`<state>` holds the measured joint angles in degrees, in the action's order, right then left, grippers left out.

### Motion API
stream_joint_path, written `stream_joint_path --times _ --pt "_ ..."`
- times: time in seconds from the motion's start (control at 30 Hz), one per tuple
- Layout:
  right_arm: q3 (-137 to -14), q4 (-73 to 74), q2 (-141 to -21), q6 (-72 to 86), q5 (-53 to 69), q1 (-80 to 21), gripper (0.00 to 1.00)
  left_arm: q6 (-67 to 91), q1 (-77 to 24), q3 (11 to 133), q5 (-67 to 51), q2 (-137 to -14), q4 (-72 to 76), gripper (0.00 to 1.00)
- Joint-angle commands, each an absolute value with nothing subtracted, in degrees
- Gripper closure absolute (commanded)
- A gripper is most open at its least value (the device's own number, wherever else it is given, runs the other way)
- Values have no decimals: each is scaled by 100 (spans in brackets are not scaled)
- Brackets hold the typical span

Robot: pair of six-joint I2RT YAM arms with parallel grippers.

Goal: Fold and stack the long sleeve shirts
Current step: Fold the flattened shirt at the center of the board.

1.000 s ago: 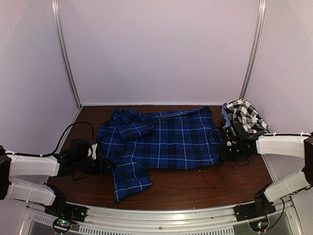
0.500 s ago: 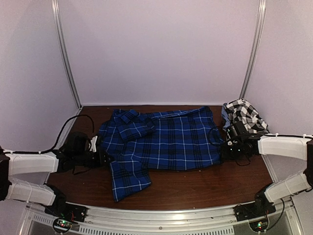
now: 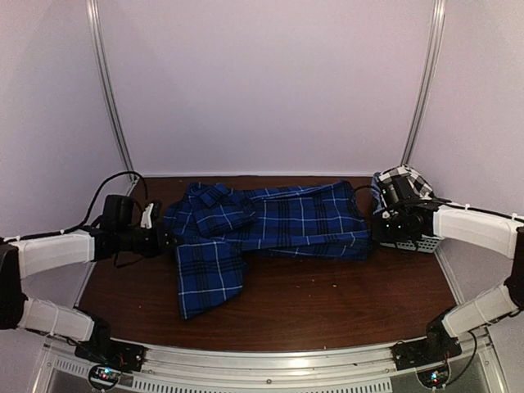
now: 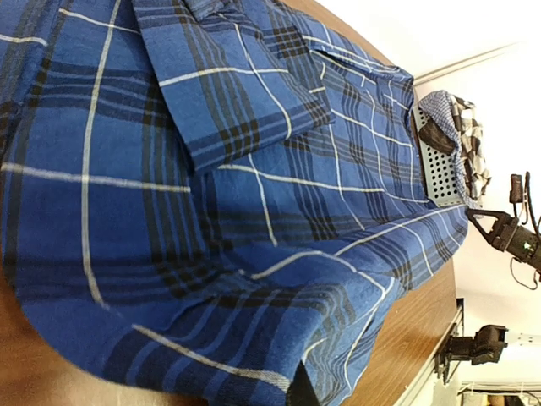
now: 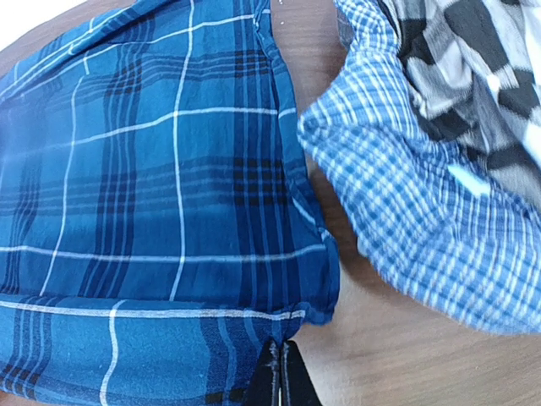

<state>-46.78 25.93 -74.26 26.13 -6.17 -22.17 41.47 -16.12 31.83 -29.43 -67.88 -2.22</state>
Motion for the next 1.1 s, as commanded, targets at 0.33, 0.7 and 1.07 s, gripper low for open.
stream_joint_path --times 0.33,0.7,1.07 --pt "-6592 2428 -9890 1872 -300 -1631 100 4074 -1213 4578 -3858 -9254 829 100" --pt "-7635 2526 -11108 1708 -11 -1368 95 4480 -978 4935 -3900 -10154 1389 98" --pt "-7846 2521 -11300 1670 -9 -1277 89 5146 -958 4945 -3938 -10548 2220 97"
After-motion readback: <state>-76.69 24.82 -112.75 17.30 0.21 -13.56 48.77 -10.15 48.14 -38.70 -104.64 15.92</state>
